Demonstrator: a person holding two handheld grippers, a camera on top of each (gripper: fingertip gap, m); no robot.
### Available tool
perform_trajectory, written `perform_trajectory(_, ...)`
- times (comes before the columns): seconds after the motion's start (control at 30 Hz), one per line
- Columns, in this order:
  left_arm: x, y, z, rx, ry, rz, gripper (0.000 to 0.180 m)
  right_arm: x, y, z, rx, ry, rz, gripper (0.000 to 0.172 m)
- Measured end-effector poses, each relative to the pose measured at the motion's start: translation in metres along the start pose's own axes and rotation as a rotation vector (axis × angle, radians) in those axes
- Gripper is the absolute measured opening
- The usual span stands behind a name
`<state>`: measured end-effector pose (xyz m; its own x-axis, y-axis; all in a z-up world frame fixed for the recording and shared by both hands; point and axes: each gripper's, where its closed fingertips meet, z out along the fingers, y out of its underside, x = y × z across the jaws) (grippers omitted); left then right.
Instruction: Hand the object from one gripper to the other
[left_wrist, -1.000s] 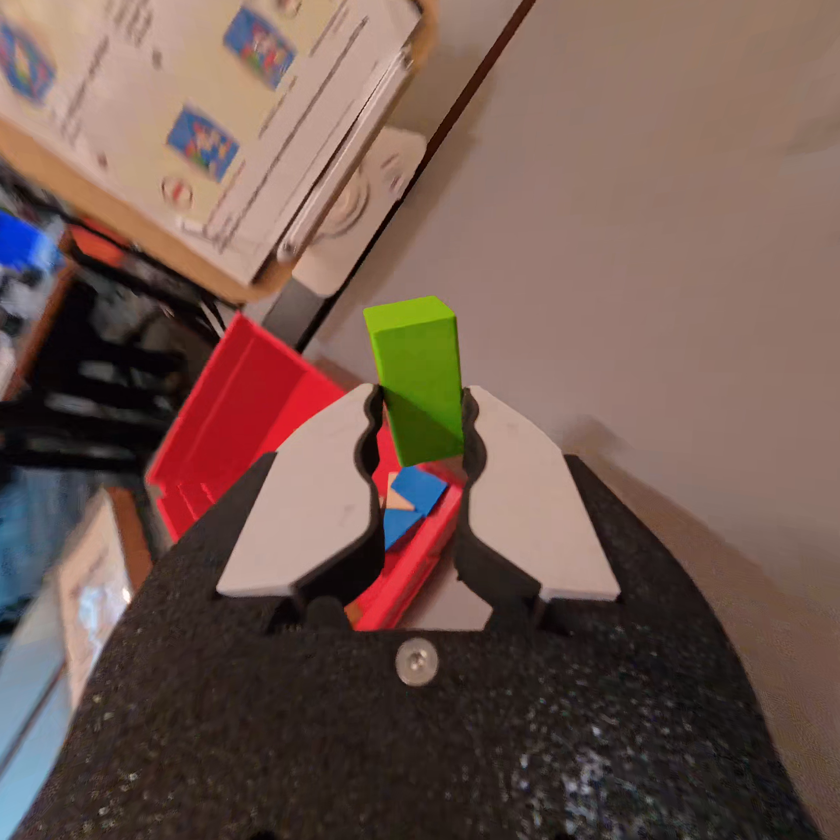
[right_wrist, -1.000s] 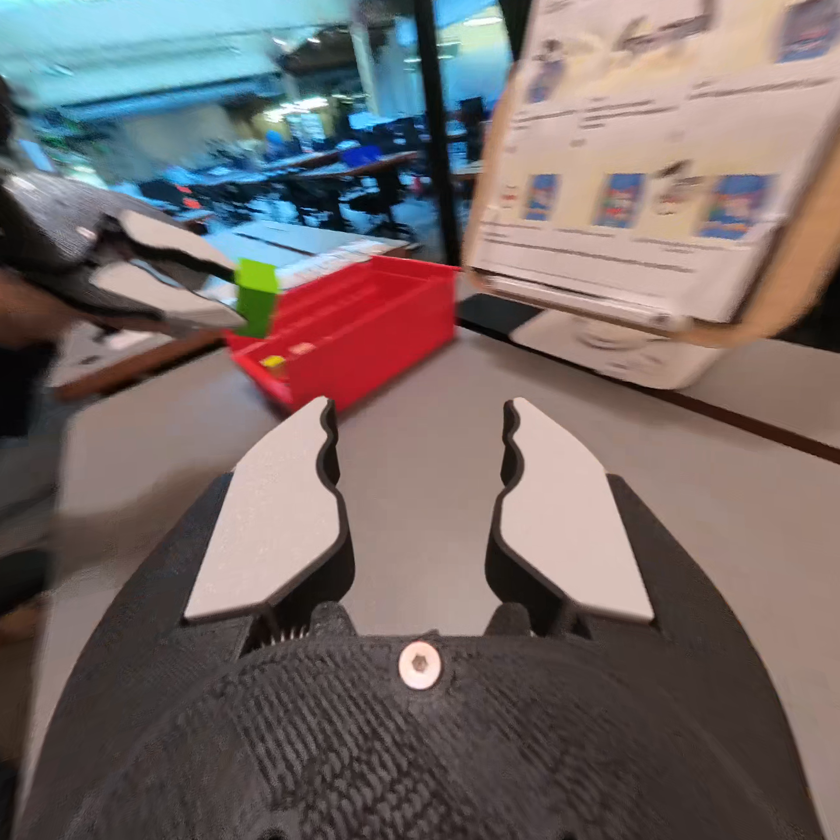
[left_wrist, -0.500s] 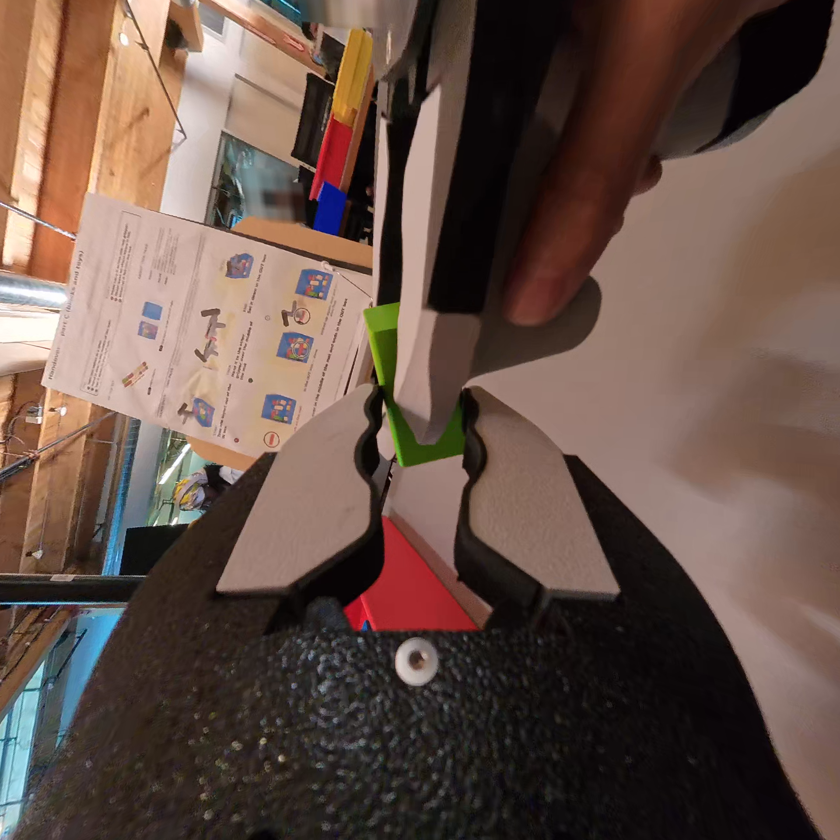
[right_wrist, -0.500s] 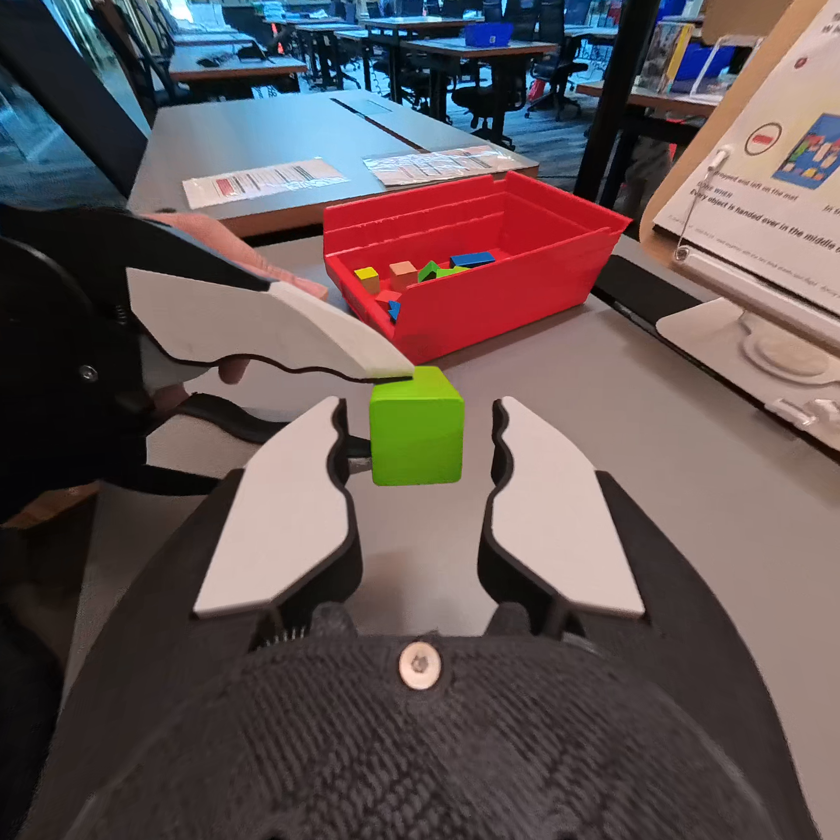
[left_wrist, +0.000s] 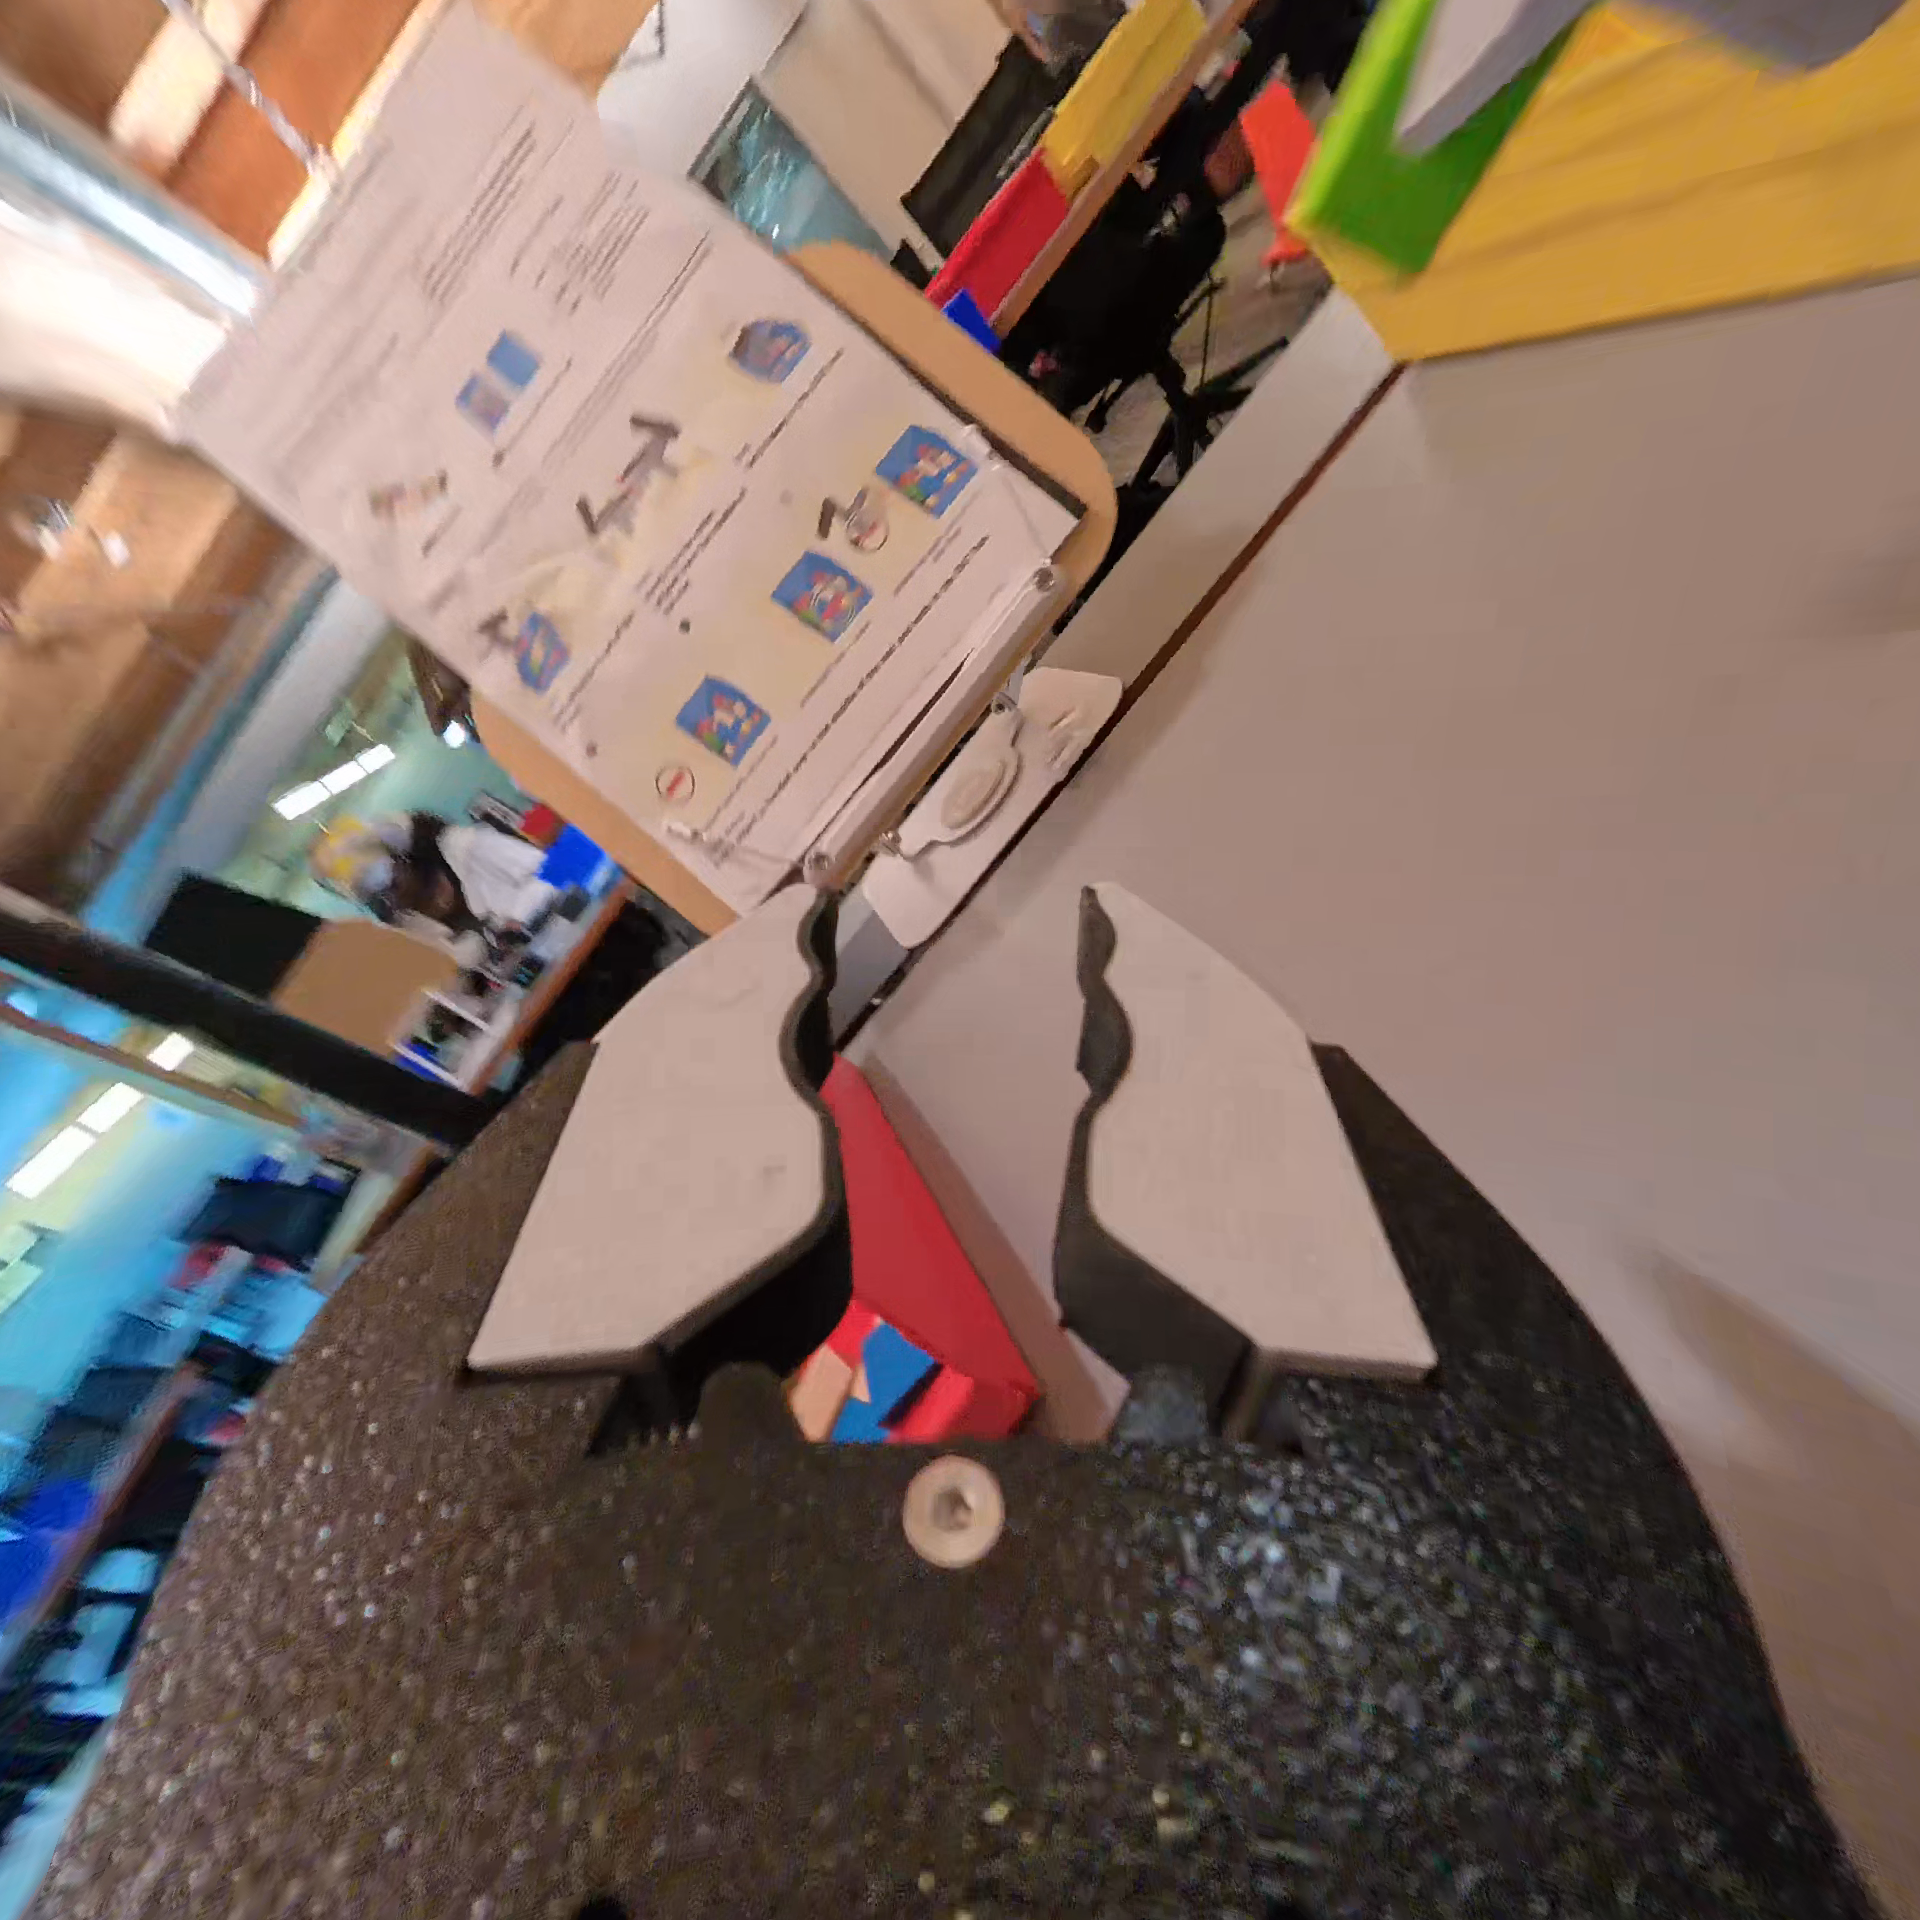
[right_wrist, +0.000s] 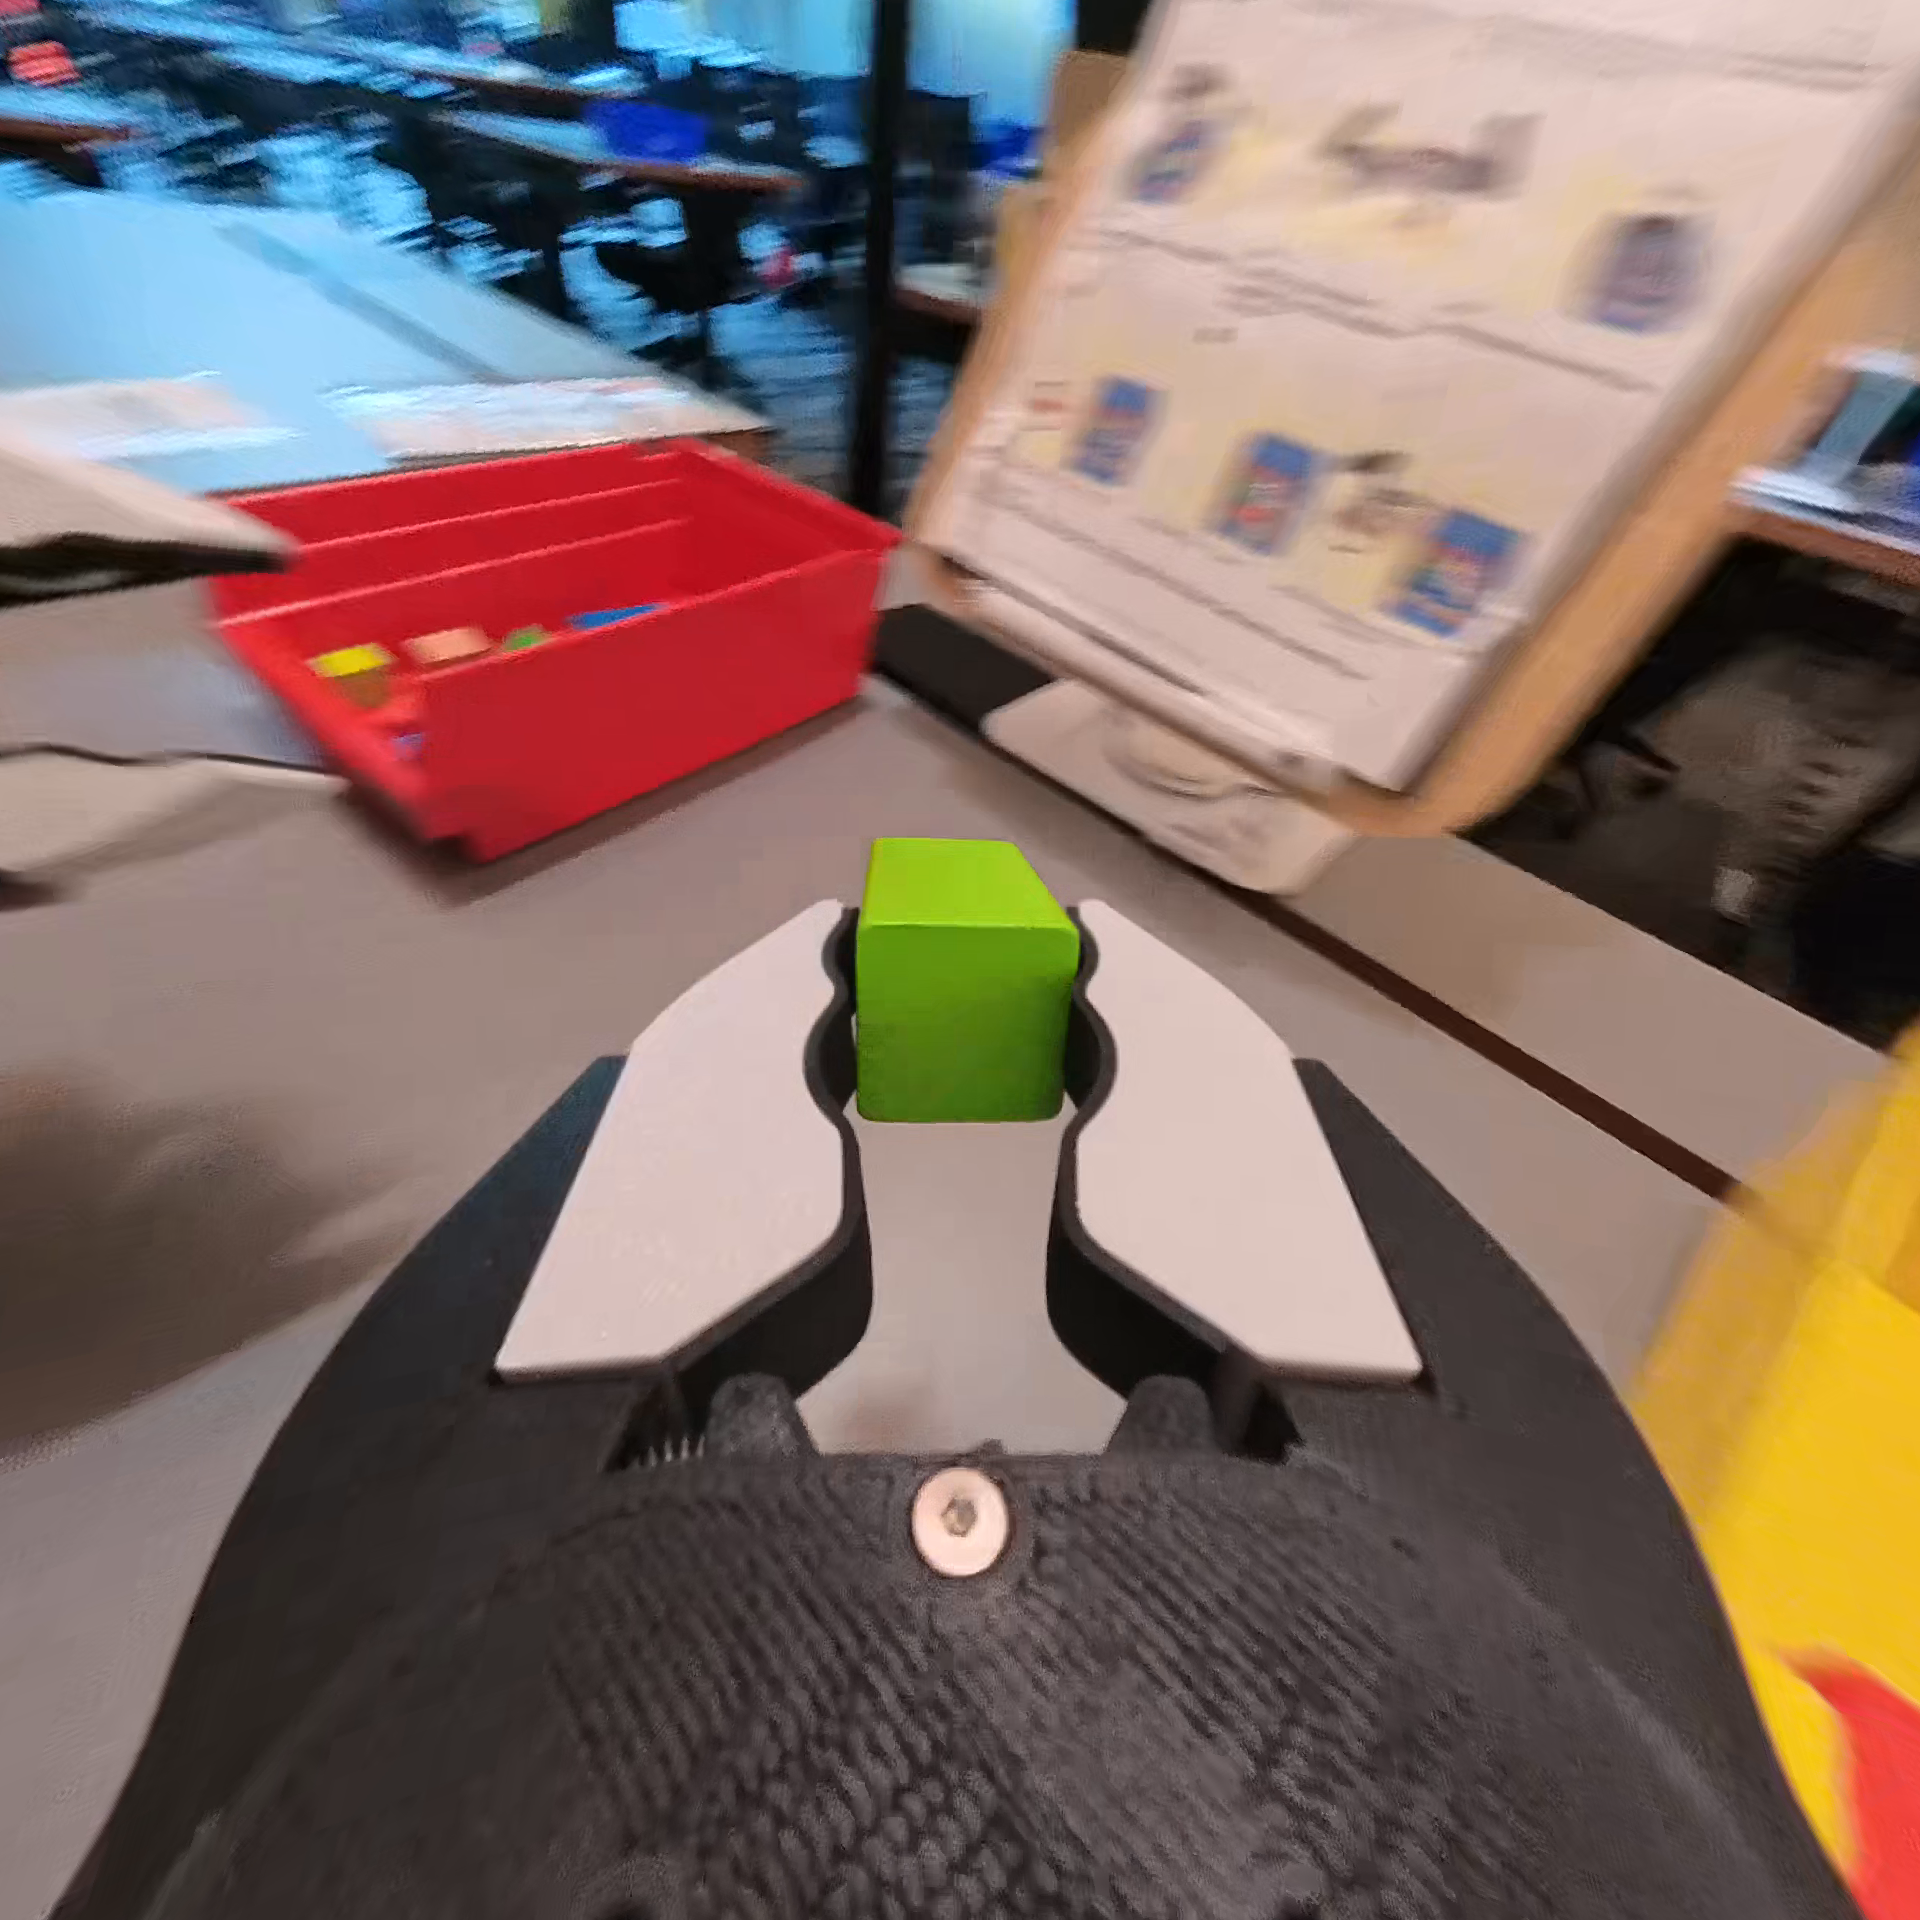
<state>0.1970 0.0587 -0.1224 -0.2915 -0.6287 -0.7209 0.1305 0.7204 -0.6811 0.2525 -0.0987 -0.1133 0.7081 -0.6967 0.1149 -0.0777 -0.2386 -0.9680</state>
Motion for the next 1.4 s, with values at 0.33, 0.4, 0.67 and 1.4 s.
perform_trajectory(0.33, -0.01, 0.044, 0.005, -0.099, 0.095, -0.282, 0.039, 0.218, 0.114, -0.117, -0.134, 0.667, 0.282, 0.036)
perform_trajectory(0.4, -0.008, 0.047, 0.006, -0.104, 0.094, -0.276, 0.038, 0.225, 0.13, -0.119, -0.164, 0.673, 0.289, 0.003)
perform_trajectory(0.67, -0.014, 0.056, 0.006, -0.13, 0.068, -0.243, 0.037, 0.231, 0.125, -0.112, -0.089, 0.655, 0.194, 0.003)
perform_trajectory(1.4, -0.006, 0.072, 0.006, -0.195, 0.112, -0.198, 0.039, 0.152, 0.225, -0.183, -0.73, 0.487, 0.566, 0.086)
